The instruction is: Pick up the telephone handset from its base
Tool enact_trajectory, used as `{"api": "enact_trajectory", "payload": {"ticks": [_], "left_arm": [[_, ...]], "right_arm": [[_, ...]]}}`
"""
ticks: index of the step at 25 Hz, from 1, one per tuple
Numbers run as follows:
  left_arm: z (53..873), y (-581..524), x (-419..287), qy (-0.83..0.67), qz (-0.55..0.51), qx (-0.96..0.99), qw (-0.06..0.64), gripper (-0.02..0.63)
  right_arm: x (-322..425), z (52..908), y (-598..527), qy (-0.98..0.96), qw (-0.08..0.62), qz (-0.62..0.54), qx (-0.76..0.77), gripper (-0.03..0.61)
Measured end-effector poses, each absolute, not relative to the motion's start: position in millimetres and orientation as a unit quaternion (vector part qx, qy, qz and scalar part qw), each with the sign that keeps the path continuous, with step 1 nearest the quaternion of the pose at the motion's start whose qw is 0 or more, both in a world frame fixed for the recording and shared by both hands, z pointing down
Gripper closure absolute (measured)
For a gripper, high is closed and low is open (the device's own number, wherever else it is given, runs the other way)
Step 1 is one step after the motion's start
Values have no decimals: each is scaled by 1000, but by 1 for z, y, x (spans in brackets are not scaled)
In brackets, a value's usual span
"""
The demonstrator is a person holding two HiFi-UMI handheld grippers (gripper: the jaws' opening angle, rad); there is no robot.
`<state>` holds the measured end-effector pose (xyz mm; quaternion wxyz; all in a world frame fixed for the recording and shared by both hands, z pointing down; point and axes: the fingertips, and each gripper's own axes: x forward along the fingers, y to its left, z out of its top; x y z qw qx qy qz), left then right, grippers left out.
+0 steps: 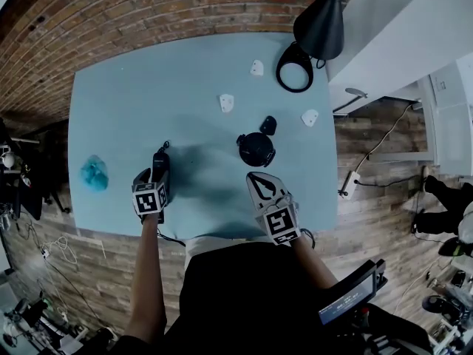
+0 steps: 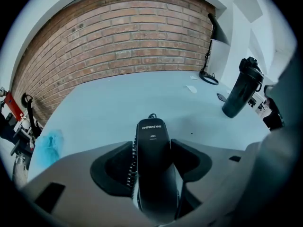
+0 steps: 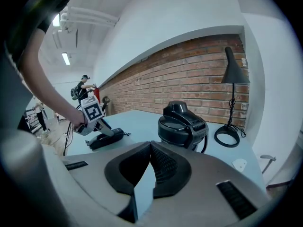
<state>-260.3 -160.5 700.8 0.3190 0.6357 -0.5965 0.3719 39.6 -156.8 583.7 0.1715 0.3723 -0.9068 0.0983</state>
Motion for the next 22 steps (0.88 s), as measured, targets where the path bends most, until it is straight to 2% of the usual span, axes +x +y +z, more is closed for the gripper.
{"api": "enact_trajectory", "payload": {"ticks": [22], "left_arm": [[720,-150,-259,-598,364,616,361,334]], "right_arm": [[38,591,-153,-905,182,104,371,571]]}}
